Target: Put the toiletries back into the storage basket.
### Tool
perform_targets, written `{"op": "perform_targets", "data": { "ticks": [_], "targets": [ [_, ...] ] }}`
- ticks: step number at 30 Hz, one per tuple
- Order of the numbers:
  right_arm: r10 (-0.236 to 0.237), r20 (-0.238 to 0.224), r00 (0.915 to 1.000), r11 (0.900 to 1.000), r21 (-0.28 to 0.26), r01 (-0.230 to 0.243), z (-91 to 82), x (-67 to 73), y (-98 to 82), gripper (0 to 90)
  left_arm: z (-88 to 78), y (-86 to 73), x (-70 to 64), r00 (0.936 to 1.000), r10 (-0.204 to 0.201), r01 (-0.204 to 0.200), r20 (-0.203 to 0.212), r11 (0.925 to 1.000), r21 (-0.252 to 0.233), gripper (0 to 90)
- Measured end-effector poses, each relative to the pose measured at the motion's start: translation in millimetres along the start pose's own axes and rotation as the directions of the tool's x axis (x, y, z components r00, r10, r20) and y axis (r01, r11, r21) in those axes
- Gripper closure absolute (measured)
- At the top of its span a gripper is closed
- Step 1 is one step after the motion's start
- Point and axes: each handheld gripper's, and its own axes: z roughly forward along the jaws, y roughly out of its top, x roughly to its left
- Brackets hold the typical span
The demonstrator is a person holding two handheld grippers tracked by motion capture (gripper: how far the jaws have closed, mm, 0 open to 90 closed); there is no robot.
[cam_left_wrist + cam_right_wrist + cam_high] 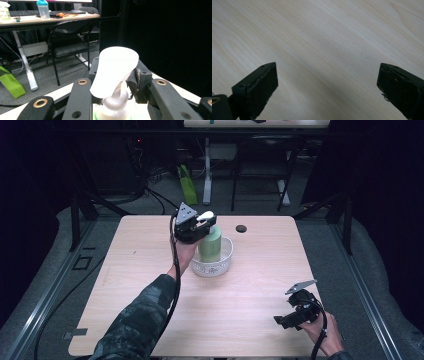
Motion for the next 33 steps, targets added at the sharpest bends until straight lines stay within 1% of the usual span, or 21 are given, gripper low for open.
{"op": "perform_targets", "data": {
  "ticks": [2,5,11,14,15,17,23,24,25,26,28,30,33],
  "targets": [
    [0.0,0.0,1.0,1.0,0.0,0.0,0.0,0.0,0.0,2.9,-0.5,0.4,-0.1,1.0,0.0,0.0,-0.001,1.0,0.006,66.4],
    [0.001,0.001,1.0,1.0,0.003,-0.001,-0.2,0.3,0.2,2.9,-0.6,0.5,-0.2,1.0,-0.005,0.005,-0.002,1.0,-0.002,65.7],
    [-0.005,0.005,1.0,1.0,0.003,0.005,-0.3,-0.2,0.2,2.9,-2.7,2.3,0.5,1.0,-0.003,0.003,0.003,0.9999,0.011,62.8],
    [-0.009,0.006,0.9999,1.0,0.004,0.009,-0.4,-0.2,0.2,2.9,-4.0,4.0,2.1,0.9998,-0.018,0.018,0.007,0.9996,0.022,54.0],
    [-0.007,0.007,1.0,1.0,0.005,0.007,-0.4,0.0,0.2,2.9,-5.4,5.0,2.3,0.9999,-0.017,0.016,0.002,0.9996,0.024,50.2],
    [-0.008,0.006,0.9999,1.0,0.004,0.008,-0.4,-0.2,0.2,2.9,-7.2,6.9,2.2,0.9998,-0.021,0.02,0.008,0.9993,0.033,42.0],
    [-0.007,0.006,1.0,1.0,0.005,0.007,-0.5,-0.2,0.3,2.9,-15.7,13.2,-2.7,0.9997,0.024,-0.024,0.006,0.9966,0.079,19.2],
    [-0.005,0.005,1.0,1.0,0.005,0.005,-0.4,0.1,0.4,2.9,-17.6,14.3,-3.4,0.9996,0.029,-0.029,0.001,0.9961,0.084,17.0],
    [-0.006,0.006,1.0,1.0,0.005,0.006,-0.4,0.2,0.4,2.9,-19.6,15.4,-3.5,0.9994,0.033,-0.034,0.006,0.9953,0.091,15.4],
    [-0.008,0.006,0.9999,1.0,0.004,0.008,-0.5,0.3,0.5,2.8,-21.4,16.3,-3.7,0.9994,0.034,-0.034,0.008,0.9952,0.092,14.5],
    [-0.008,0.006,1.0,1.0,0.004,0.008,-0.4,0.3,0.5,2.9,-25.4,18.2,-3.8,0.9989,0.047,-0.047,0.004,0.9936,0.102,13.7],
    [-0.005,0.006,1.0,1.0,0.005,0.005,-0.4,0.3,0.4,2.9,-30.7,20.6,-3.8,0.9987,0.051,-0.05,-0.002,0.9925,0.111,10.4],
    [-0.005,0.006,1.0,1.0,0.006,0.005,-0.1,0.5,0.6,2.9,-37.3,23.4,-3.0,0.9989,0.047,-0.046,0.001,0.9913,0.123,6.9]
  ]
}}
